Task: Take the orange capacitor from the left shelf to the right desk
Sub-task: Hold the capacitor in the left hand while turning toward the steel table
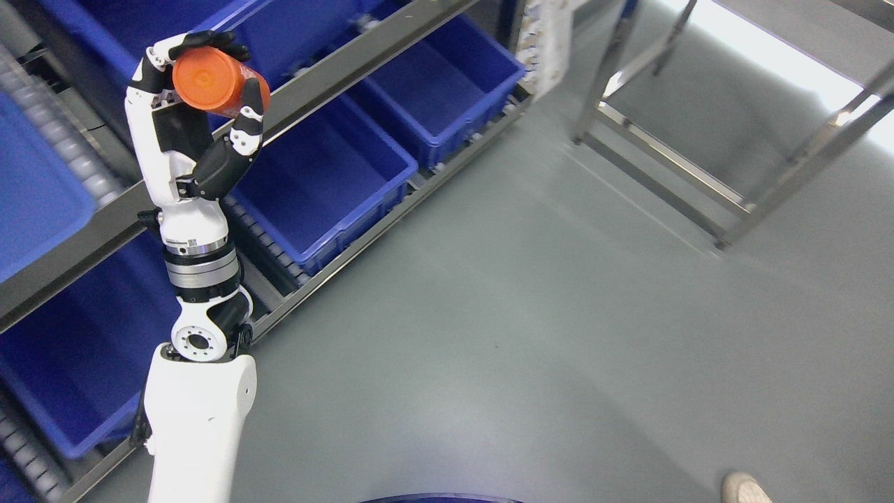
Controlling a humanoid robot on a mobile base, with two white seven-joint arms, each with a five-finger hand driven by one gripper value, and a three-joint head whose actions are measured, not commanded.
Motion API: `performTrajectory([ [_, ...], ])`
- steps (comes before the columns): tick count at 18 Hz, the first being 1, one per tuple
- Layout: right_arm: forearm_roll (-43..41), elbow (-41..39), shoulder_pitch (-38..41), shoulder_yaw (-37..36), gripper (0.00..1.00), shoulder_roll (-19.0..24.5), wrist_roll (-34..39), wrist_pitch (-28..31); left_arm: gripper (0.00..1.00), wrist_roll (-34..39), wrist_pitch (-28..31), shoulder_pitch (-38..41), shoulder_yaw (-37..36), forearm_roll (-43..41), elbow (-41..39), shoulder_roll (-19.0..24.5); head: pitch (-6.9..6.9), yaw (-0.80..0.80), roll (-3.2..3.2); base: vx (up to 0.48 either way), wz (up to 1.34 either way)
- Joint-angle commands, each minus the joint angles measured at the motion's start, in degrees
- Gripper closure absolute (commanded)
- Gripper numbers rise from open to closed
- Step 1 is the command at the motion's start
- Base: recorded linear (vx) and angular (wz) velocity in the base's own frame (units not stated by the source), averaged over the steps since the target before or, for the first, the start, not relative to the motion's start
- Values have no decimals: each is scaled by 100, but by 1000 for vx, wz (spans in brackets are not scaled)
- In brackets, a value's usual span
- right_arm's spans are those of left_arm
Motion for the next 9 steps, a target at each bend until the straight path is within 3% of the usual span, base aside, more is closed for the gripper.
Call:
performTrajectory([
  [1, 26, -193, -10, -62, 0, -100, 8, -6, 97, 1, 0, 193, -107, 0, -90, 100, 0, 0, 0, -11, -1076],
  [5, 26, -193, -10, -62, 0, -100, 8, -6, 97, 1, 0, 368, -343, 0, -90, 100, 0, 0, 0, 54, -849],
  [9, 26, -193, -10, -62, 0, -100, 8, -6, 97, -25, 0, 580, -1090, -9, -90, 100, 0, 0, 0, 160, -660],
])
